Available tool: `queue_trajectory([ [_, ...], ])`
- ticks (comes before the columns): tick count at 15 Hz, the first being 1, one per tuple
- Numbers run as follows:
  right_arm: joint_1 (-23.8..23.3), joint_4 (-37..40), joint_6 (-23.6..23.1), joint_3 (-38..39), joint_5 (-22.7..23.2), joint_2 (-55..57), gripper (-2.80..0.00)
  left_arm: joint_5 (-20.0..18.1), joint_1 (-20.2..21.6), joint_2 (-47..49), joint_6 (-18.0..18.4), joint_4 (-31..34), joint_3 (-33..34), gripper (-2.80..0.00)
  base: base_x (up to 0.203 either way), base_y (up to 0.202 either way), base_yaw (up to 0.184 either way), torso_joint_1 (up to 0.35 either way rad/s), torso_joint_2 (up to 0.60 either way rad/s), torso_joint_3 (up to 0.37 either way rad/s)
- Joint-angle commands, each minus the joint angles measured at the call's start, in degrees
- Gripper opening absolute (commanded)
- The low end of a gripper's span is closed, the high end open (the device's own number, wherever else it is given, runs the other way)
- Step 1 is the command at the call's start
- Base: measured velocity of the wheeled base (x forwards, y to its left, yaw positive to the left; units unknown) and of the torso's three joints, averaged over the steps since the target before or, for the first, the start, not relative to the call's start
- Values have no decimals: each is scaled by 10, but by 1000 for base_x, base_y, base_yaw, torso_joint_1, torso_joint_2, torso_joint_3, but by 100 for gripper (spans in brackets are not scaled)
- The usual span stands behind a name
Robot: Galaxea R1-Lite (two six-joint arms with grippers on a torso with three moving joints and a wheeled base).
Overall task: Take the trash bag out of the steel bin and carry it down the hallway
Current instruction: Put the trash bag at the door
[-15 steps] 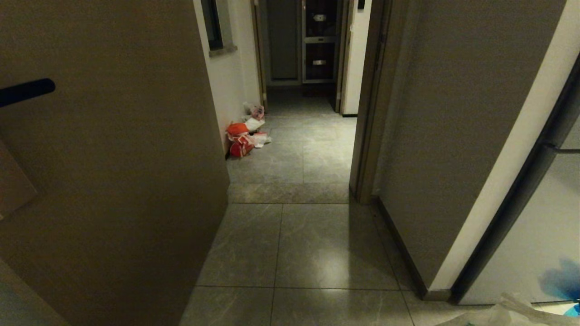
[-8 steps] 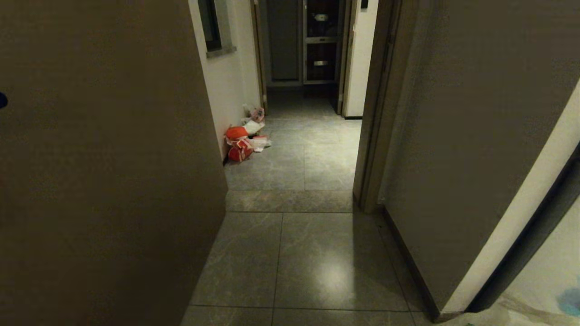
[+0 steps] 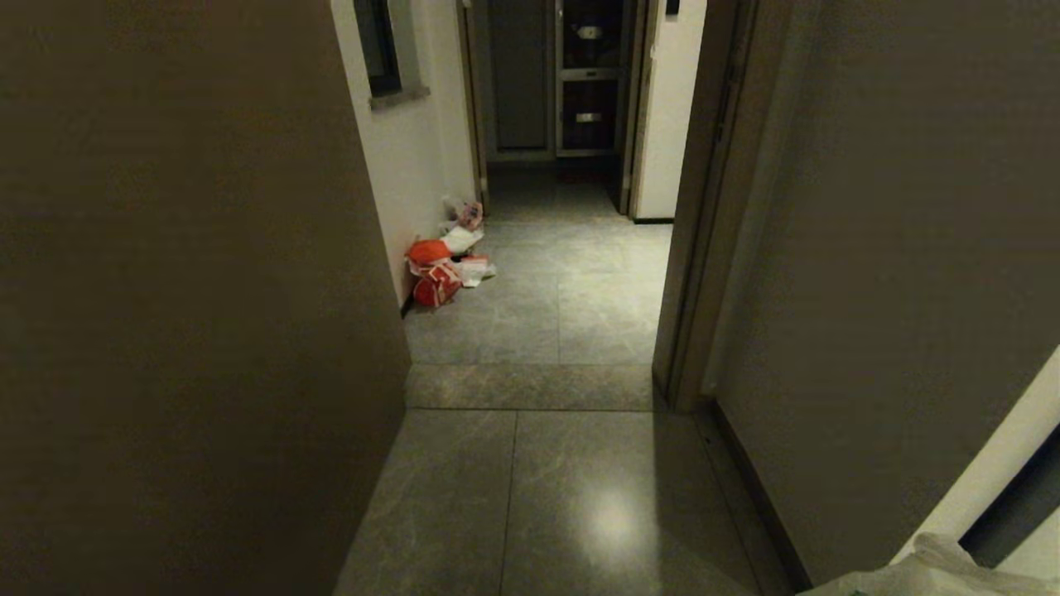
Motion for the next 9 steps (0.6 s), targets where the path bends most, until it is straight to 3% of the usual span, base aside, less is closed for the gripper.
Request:
queue_trajectory([
  [1,0,0,0,7,0,1,-280,0,0,0,0,0,0,-280,193,0,-2,3,2,2],
  [9,0,0,0,7,0,1,-280,0,0,0,0,0,1,-280,192,0,1,1,1,2],
])
